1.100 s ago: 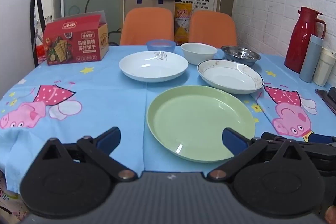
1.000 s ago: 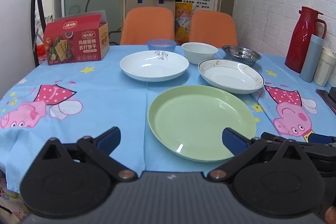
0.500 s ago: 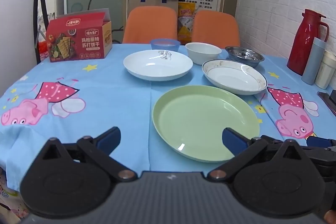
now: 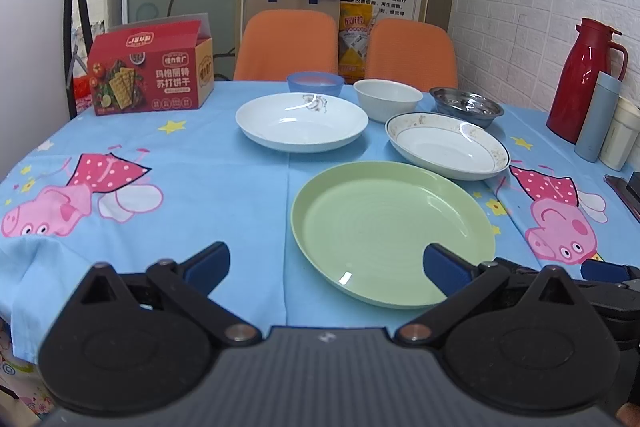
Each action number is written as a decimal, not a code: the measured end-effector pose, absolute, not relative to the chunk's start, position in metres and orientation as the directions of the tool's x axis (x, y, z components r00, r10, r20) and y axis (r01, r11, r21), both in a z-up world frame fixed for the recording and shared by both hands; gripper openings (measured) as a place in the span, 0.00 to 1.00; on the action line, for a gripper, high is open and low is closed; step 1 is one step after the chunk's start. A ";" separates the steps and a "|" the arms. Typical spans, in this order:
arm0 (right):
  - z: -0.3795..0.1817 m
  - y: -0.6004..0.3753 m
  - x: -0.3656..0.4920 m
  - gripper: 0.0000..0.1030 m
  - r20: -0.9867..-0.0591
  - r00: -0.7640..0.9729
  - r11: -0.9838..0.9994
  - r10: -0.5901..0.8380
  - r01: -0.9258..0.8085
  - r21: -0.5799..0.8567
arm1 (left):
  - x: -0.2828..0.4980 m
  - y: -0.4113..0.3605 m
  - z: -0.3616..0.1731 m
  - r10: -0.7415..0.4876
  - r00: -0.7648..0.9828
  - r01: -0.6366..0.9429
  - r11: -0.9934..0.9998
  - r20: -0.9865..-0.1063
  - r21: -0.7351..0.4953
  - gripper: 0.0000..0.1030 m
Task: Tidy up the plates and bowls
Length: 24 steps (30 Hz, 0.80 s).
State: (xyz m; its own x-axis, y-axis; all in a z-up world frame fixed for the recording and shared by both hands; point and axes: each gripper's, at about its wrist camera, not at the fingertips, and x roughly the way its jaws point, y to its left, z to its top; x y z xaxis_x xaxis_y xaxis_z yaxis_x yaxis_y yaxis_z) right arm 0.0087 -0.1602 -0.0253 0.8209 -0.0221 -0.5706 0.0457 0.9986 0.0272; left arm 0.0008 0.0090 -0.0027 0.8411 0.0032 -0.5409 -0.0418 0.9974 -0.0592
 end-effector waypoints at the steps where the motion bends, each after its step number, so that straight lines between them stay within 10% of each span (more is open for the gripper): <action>1: -0.026 -0.159 0.009 1.00 -0.571 0.821 0.999 -0.020 0.043 0.026 | 0.001 0.009 -0.003 0.003 0.841 -0.042 0.997 -0.541 -0.059 1.00; 24: -0.024 -0.149 0.009 1.00 -0.570 0.821 1.000 -0.003 0.017 0.018 | 0.000 0.012 -0.004 0.000 0.840 -0.042 0.997 -0.542 -0.065 1.00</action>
State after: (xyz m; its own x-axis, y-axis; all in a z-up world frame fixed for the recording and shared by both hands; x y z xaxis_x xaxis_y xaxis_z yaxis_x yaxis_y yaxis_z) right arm 0.0094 -0.1493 -0.0240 0.8213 -0.0033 -0.5704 0.0166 0.9997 0.0182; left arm 0.0003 0.0116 -0.0037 0.8401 -0.0003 -0.5424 -0.0417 0.9970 -0.0650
